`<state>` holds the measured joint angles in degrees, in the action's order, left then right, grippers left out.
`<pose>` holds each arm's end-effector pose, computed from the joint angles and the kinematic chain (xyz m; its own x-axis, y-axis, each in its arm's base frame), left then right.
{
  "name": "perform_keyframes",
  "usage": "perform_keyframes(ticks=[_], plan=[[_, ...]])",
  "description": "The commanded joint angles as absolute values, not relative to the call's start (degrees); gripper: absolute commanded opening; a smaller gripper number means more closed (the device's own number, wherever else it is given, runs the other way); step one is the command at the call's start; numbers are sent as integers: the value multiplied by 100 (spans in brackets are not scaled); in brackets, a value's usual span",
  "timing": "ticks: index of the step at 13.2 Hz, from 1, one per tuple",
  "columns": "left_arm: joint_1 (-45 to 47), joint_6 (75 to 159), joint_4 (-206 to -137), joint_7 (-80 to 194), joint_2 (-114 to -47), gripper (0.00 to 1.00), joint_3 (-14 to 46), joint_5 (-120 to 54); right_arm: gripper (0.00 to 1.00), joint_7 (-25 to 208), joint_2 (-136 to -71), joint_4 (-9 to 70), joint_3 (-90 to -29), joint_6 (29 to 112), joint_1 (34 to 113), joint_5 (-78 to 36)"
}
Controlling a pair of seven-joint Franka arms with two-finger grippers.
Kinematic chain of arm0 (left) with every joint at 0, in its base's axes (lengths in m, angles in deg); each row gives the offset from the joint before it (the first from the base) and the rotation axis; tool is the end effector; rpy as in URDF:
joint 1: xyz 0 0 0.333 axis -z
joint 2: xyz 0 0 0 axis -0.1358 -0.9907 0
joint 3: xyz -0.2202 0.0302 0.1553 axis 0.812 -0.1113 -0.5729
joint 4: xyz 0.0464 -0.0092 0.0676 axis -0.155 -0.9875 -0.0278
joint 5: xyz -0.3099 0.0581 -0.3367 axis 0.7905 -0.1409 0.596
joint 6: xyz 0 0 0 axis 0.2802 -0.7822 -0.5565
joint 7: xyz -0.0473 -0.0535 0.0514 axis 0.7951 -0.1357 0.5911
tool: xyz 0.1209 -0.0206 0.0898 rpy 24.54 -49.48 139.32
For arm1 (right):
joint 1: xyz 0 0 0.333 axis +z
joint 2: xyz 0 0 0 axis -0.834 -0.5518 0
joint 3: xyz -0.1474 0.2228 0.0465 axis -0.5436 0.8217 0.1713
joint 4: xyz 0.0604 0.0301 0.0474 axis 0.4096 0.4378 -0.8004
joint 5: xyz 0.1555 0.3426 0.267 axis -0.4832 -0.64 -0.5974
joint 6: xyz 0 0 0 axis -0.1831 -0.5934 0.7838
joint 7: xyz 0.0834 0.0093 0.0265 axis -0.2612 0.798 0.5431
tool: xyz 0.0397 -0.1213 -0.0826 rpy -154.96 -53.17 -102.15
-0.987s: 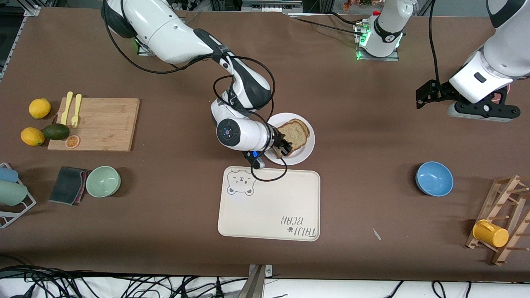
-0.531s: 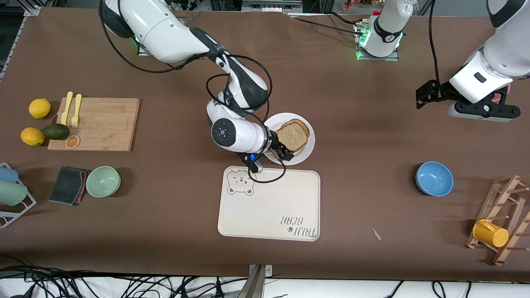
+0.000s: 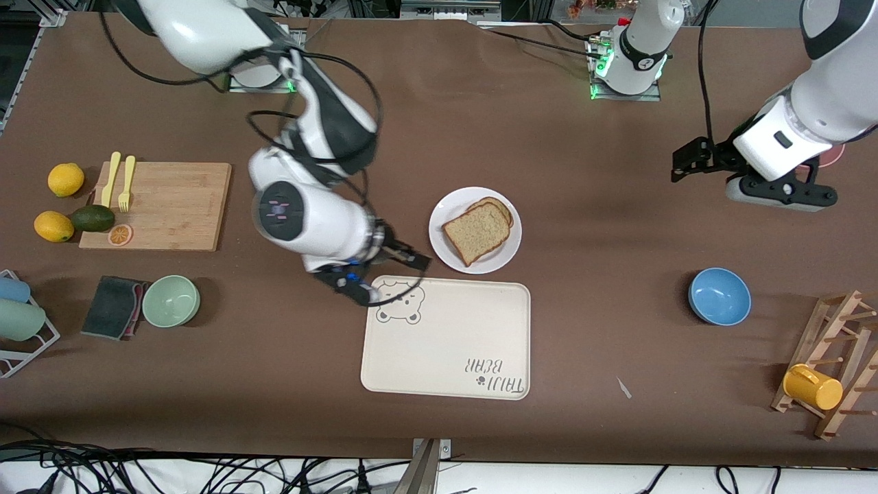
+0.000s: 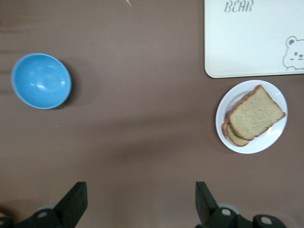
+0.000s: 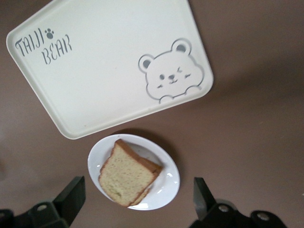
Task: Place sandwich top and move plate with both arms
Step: 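Withdraw the right gripper while the left gripper reaches toward the plate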
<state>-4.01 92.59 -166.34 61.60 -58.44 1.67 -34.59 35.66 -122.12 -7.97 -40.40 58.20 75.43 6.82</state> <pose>0.6232 -0.0995 0.4569 0.9893 -0.0969 -0.1094 -0.0828 -0.9885 0.1265 0.6811 0.4078 0.3265 0.9009 -0.3669 -0.2316 -0.4142 -0.8864 -0.2067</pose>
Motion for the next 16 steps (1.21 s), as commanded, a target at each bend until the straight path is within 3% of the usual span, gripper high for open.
perform_keyframes(ticks=[1, 5, 10, 14, 16], plan=[[-324, 9128, -16535, 6238, -6233, 100, 227, -3196, 100, 4201, -11750, -336, -4455, 5632, 7479, 1167], [-253, 9110, -16474, 6256, -7031, 100, 588, -2469, 100, 5104, -11512, 157, -5281, 5623, 7471, 1564], [-174, 10023, -16465, 6317, -7964, 100, 939, -1869, 100, 6473, -10643, 1071, -6222, 5684, 7427, 1486], [-183, 10428, -16473, 7325, -8491, 100, 939, -1062, 100, 7383, -10064, 1308, -6294, 5474, 6891, 1248], [-218, 10725, -16535, 7966, -8790, 99, 939, -543, 100, 7601, -9362, 2088, -6007, 5735, 6436, 1248]])
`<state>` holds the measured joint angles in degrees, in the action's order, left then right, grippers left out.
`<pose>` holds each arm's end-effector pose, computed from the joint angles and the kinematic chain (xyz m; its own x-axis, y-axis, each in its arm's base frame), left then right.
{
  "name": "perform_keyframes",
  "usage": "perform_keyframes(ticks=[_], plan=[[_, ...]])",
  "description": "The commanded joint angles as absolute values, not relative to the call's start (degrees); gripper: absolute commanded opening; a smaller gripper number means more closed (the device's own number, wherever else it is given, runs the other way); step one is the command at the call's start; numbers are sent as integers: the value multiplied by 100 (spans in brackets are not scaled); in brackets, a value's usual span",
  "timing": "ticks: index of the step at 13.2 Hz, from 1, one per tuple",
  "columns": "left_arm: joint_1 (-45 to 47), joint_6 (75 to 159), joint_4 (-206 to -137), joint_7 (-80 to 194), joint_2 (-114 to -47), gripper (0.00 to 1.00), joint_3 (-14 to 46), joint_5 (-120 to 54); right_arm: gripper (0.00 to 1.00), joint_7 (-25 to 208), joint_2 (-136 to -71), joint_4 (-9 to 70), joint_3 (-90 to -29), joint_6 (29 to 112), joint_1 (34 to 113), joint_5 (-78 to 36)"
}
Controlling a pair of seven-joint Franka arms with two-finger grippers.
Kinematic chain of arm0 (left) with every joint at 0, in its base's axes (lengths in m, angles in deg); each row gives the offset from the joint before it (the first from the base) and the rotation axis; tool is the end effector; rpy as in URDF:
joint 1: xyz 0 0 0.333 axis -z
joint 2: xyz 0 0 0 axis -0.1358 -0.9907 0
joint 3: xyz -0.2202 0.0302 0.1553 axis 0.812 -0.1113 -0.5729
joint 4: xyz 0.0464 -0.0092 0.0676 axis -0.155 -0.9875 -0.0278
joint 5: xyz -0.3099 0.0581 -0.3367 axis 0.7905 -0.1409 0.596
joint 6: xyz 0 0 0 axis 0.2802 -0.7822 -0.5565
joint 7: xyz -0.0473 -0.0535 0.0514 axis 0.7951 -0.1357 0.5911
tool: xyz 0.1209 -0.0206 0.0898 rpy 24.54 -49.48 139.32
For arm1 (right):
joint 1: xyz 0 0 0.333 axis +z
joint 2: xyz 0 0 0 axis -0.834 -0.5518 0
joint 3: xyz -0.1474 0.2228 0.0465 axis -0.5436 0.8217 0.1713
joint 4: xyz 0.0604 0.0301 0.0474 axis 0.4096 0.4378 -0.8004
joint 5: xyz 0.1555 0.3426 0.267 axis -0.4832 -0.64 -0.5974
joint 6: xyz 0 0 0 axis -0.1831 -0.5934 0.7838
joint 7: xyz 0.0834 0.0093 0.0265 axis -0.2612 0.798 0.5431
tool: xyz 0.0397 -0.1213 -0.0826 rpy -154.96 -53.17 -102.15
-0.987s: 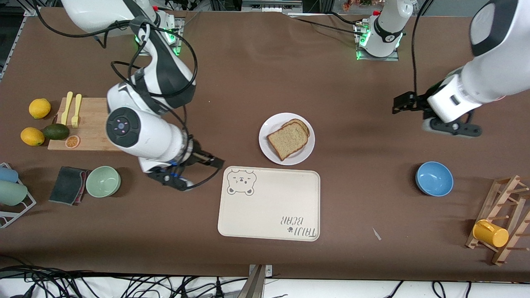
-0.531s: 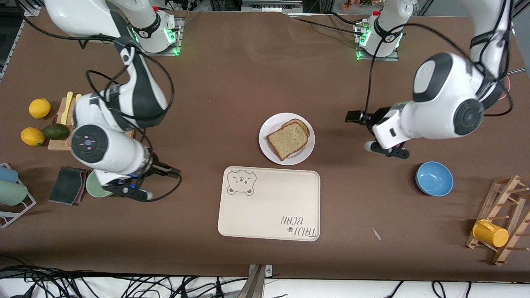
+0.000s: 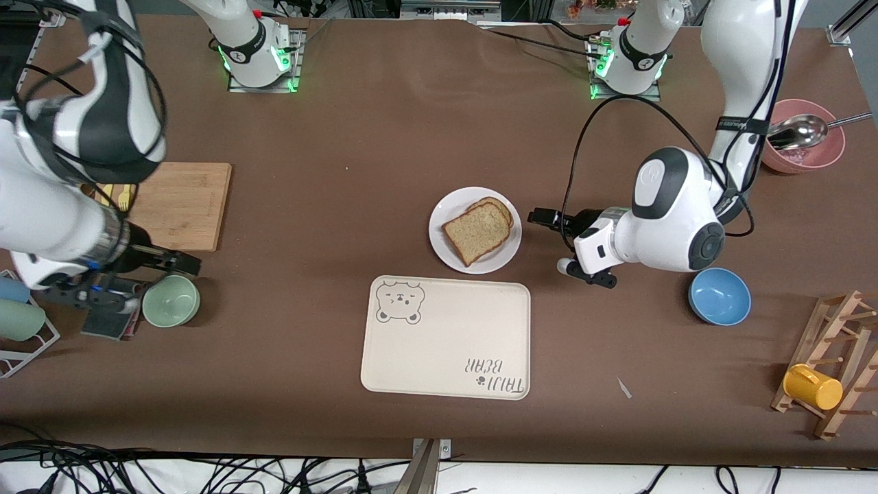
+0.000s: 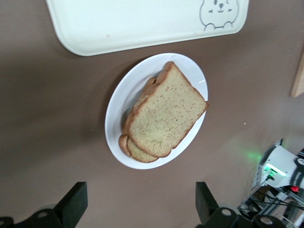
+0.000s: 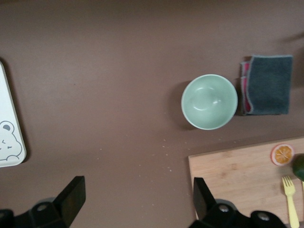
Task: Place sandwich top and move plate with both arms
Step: 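Grasp the white plate rim with the left gripper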
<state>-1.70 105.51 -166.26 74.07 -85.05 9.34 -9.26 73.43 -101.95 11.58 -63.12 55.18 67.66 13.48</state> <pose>0.6232 -0.2619 0.1923 0.9120 -0.3104 -0.2683 -0.1005 -0.8030 0.5875 0.7197 0.0461 0.3886 0.9824 -0.1852 -0.0245 -0.1846 -0.9825 0.0231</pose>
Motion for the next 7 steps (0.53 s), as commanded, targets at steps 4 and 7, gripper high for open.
perform_keyframes(ticks=[4, 7], plan=[[-323, 11139, -16579, 9180, -9204, 98, 939, 212, 100, 7708, -8164, 3138, -4714, 5905, 5117, 1274], [-332, 11193, -16588, 9655, -9432, 91, 939, 293, 100, 7752, -8250, 2717, -4686, 5403, 5071, 1397]])
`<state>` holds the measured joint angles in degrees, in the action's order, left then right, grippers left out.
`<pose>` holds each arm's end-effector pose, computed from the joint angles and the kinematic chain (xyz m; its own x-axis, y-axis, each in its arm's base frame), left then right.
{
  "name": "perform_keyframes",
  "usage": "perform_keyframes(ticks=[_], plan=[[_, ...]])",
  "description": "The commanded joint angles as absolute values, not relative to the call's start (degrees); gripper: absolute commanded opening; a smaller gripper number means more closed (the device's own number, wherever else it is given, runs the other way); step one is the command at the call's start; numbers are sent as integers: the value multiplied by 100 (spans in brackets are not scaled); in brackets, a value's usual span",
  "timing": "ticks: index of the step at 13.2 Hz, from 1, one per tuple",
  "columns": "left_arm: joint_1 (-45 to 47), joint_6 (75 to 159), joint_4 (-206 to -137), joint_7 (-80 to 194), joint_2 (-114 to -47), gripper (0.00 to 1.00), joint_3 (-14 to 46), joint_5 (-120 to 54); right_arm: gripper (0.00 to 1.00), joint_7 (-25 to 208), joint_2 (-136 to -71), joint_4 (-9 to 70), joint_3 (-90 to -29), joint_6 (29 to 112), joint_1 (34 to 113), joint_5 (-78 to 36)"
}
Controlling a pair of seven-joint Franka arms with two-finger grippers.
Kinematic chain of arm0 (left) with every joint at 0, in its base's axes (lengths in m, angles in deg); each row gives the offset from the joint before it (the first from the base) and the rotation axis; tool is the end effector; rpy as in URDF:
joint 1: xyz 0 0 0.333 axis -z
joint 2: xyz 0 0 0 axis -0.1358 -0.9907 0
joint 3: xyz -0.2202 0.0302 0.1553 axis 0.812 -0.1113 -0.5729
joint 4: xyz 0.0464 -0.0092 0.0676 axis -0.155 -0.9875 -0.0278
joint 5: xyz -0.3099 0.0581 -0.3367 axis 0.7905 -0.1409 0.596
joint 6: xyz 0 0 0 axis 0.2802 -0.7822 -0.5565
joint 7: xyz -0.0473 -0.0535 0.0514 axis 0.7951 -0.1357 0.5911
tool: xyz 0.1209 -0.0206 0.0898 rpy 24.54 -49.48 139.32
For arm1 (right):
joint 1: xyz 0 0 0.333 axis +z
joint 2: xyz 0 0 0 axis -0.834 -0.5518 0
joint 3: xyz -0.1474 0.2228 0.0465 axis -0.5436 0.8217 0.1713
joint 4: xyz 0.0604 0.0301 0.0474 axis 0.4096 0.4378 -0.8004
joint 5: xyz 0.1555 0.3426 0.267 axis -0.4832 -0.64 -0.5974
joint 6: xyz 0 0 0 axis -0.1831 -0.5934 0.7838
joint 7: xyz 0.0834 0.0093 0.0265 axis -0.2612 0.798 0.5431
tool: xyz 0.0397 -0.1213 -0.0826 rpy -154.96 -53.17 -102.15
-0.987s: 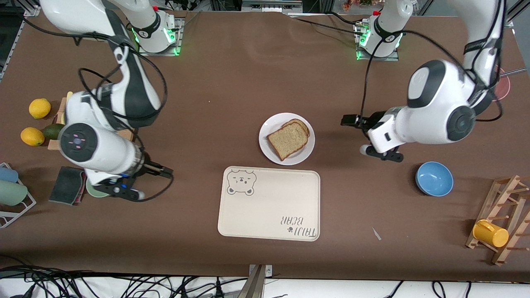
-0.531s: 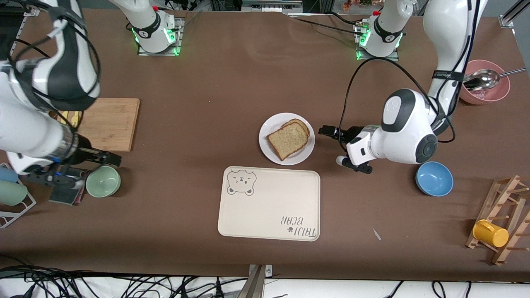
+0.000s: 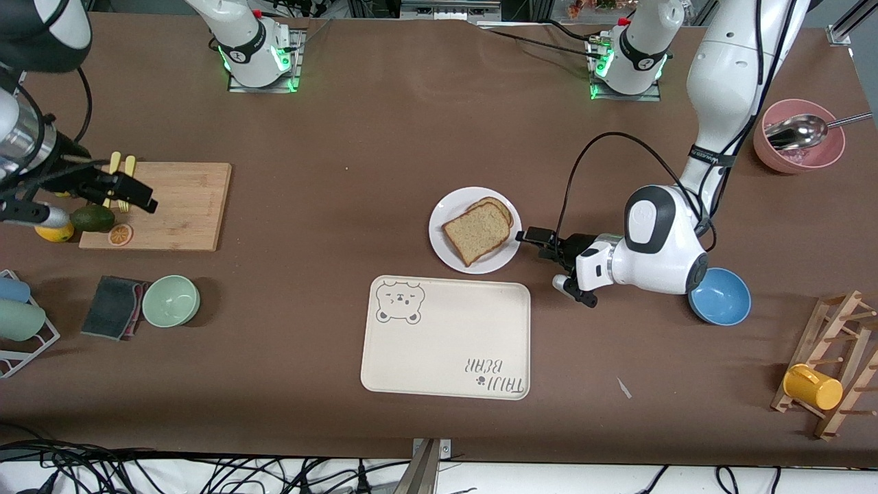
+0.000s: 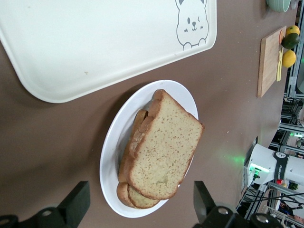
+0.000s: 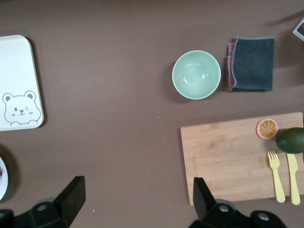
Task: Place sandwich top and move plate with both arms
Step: 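Grasp the white plate rim with the left gripper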
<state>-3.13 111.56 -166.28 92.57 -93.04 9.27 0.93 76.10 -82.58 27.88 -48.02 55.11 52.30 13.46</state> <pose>0.6266 -0.2559 0.1134 0.9156 -0.3869 -0.1097 -0.1865 -0.6501 0.7366 0.6454 0.0285 0.4618 0.9882 -0.1528 0.0103 -0.1521 -0.9872 -0.0479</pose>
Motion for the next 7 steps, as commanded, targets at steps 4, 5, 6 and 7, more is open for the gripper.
perform_keyframes(ticks=[4, 5, 6, 7], plan=[[-429, 11439, -16719, 10893, -9757, 90, 931, 1030, 100, 7770, -8303, 2496, -4668, 4895, 5098, 1608], [-429, 11448, -16763, 11097, -9837, 90, 931, 1162, 100, 7822, -8312, 2487, -4659, 4876, 5115, 1660], [-429, 11544, -16798, 11212, -9898, 86, 931, 1259, 100, 7936, -8321, 2496, -4633, 4850, 5159, 1739], [-394, 11719, -16903, 11326, -9934, 76, 931, 1399, 100, 7937, -8347, 2496, -4633, 4797, 5237, 1766]])
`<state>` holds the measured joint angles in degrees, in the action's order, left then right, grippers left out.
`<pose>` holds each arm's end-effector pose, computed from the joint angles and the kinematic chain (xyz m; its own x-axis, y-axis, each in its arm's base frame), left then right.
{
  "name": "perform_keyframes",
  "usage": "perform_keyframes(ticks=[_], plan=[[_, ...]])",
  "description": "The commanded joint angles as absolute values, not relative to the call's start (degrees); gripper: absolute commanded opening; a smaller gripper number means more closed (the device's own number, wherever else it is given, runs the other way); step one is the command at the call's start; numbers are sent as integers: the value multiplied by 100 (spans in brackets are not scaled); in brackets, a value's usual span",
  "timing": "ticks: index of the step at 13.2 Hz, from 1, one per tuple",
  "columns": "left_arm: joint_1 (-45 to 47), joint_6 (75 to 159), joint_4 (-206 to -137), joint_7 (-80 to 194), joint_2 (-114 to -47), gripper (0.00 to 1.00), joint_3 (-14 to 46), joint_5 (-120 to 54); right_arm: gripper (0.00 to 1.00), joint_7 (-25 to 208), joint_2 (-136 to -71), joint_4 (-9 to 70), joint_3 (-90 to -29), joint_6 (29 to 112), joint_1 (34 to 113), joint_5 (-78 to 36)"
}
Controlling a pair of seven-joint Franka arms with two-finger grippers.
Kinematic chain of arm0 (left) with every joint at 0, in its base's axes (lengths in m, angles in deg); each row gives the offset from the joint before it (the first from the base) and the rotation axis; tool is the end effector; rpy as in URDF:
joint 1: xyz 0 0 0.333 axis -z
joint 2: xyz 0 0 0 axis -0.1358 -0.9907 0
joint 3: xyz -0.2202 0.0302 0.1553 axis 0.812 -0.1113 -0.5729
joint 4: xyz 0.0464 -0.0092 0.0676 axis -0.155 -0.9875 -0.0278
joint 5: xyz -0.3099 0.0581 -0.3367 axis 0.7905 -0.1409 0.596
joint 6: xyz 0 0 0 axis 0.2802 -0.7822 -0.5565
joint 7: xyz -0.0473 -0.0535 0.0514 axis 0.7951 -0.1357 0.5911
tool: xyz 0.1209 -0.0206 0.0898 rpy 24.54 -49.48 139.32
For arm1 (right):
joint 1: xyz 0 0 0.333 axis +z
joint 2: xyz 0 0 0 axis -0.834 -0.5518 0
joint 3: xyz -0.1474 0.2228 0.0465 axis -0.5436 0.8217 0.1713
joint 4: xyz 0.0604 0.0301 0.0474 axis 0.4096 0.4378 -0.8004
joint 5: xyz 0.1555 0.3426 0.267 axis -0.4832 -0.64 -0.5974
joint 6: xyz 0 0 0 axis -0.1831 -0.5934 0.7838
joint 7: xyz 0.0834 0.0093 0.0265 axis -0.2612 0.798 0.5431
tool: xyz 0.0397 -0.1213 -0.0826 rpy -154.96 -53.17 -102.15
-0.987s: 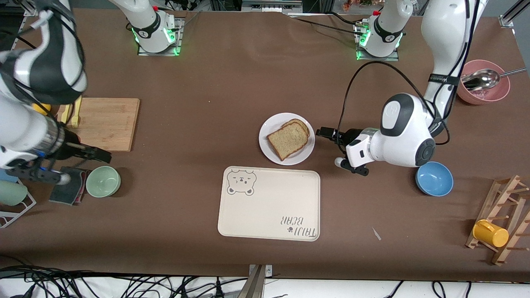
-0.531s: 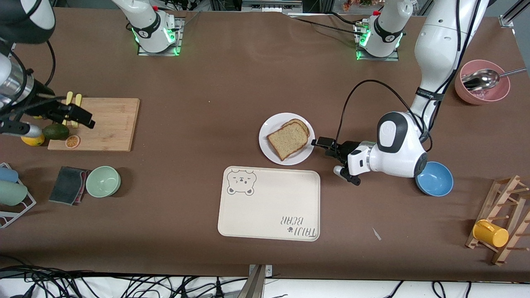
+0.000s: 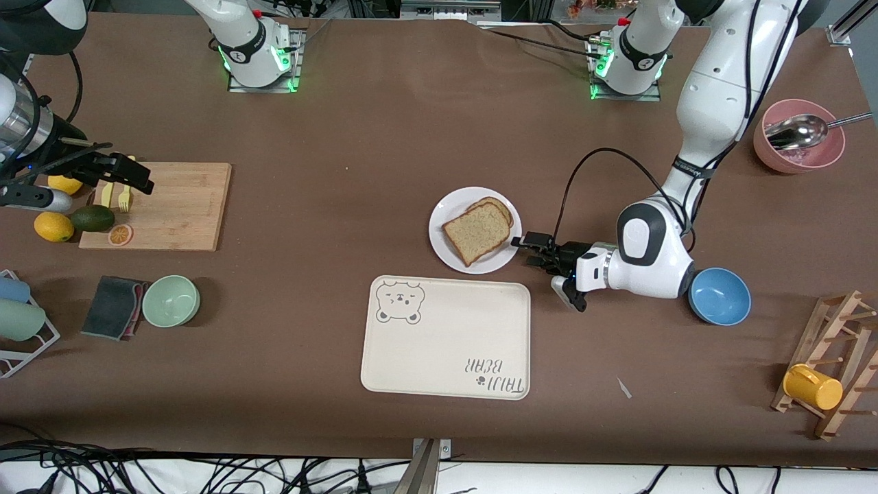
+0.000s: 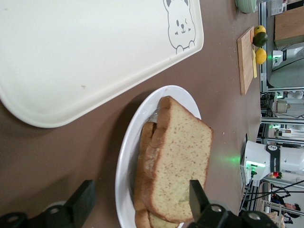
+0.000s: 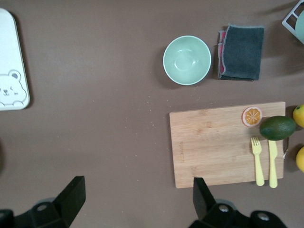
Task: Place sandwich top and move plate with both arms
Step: 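Grasp the white plate rim with the left gripper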
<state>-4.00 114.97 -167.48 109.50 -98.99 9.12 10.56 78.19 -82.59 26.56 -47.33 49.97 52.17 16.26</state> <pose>0.6124 -0.2506 0.0473 0.9129 -0.4063 0.0393 -0.2629 -0.5115 0.8181 0.6348 0.0275 0.4665 0.9940 -0.0991 -0.0468 -0.0988 -0.9951 0.0094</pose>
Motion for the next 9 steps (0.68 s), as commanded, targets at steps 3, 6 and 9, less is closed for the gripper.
perform_keyframes(ticks=[3, 6, 9], plan=[[-332, 11861, -16957, 11459, -10039, 49, 931, 1550, 100, 7937, -8356, 2478, -4642, 4797, 5256, 1749], [-332, 11861, -17009, 11625, -10092, 44, 939, 1804, 100, 7928, -8365, 2478, -4633, 4797, 5300, 1758], [-297, 11870, -17080, 12134, -10232, 33, 939, 2183, 100, 7972, -8356, 2478, -4668, 4753, 5282, 1758]])
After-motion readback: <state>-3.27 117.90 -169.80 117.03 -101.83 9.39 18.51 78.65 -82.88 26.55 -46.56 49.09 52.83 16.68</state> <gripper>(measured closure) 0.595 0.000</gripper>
